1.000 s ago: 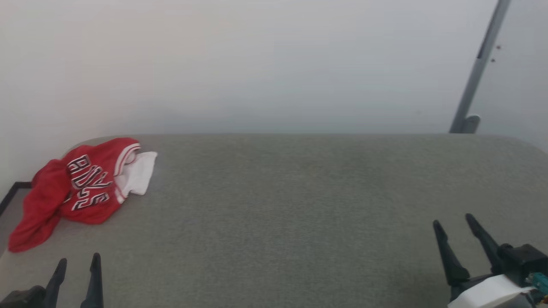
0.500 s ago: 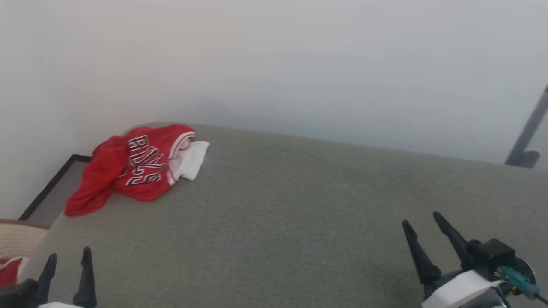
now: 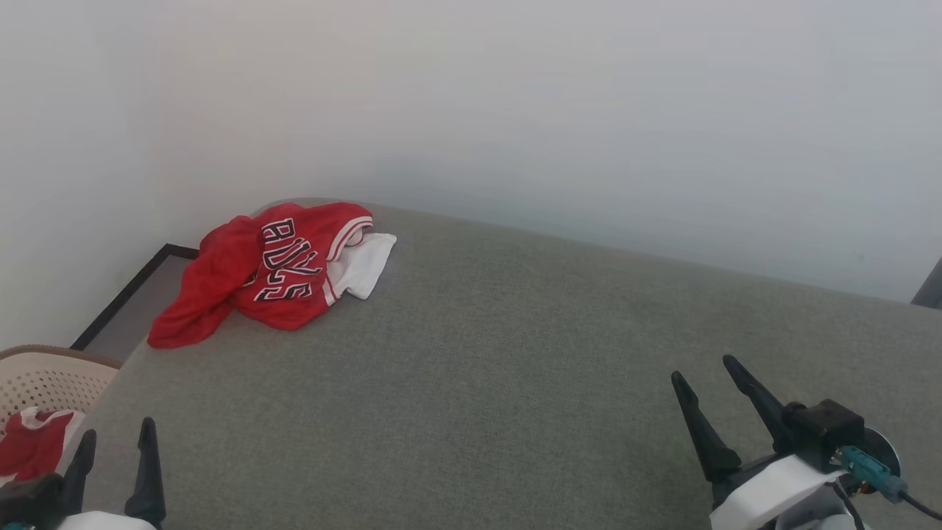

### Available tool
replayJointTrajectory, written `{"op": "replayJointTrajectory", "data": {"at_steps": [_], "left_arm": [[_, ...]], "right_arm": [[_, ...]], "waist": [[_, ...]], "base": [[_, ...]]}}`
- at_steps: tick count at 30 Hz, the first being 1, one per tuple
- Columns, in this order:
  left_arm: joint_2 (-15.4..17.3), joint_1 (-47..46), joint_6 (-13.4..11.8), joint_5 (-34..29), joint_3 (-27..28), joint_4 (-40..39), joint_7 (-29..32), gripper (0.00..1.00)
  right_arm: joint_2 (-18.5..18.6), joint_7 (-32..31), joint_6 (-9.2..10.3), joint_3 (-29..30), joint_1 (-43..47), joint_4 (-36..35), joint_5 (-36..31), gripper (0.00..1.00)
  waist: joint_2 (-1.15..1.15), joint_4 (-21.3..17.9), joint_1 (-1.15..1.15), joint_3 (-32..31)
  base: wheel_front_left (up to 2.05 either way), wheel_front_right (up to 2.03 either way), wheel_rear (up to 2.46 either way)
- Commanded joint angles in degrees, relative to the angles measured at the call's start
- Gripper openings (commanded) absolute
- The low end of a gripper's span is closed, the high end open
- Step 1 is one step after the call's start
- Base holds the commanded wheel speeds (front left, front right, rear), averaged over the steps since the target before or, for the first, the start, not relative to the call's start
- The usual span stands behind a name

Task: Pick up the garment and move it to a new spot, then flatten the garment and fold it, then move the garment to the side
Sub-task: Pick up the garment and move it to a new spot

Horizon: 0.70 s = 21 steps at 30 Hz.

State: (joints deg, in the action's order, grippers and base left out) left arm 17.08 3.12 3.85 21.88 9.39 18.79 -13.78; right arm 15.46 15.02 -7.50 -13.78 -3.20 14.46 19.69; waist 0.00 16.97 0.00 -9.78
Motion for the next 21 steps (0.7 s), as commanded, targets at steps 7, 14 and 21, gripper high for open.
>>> {"op": "replayJointTrajectory", "data": {"at_steps": [7, 14, 21], "left_arm": [[-0.19, -2.07, -0.69, 0.76, -0.62, 0.02, 0.68, 1.0], [-0.04, -7.47, -1.54, 0.84, -1.96, 1.2, 3.29, 1.0], [1.58, -15.76, -0.59, 0.88, -3.72, 5.32, 6.37, 1.0]], "right_arm": [[0.96, 0.23, 0.02, 0.25, -0.53, -0.61, 0.54, 1.0], [2.4, 0.22, 0.02, 1.24, -0.46, -2.12, 0.72, 1.0], [4.82, 0.22, 0.02, 0.88, -1.32, -3.47, 0.88, 1.0]], "waist": [[0.0, -0.08, 0.0, 1.35], [0.0, 0.17, 0.0, 3.4], [0.0, -1.04, 0.0, 6.26]], "base": [[0.0, 0.0, 0.0], [0.0, 0.0, 0.0], [0.0, 0.0, 0.0]]}}
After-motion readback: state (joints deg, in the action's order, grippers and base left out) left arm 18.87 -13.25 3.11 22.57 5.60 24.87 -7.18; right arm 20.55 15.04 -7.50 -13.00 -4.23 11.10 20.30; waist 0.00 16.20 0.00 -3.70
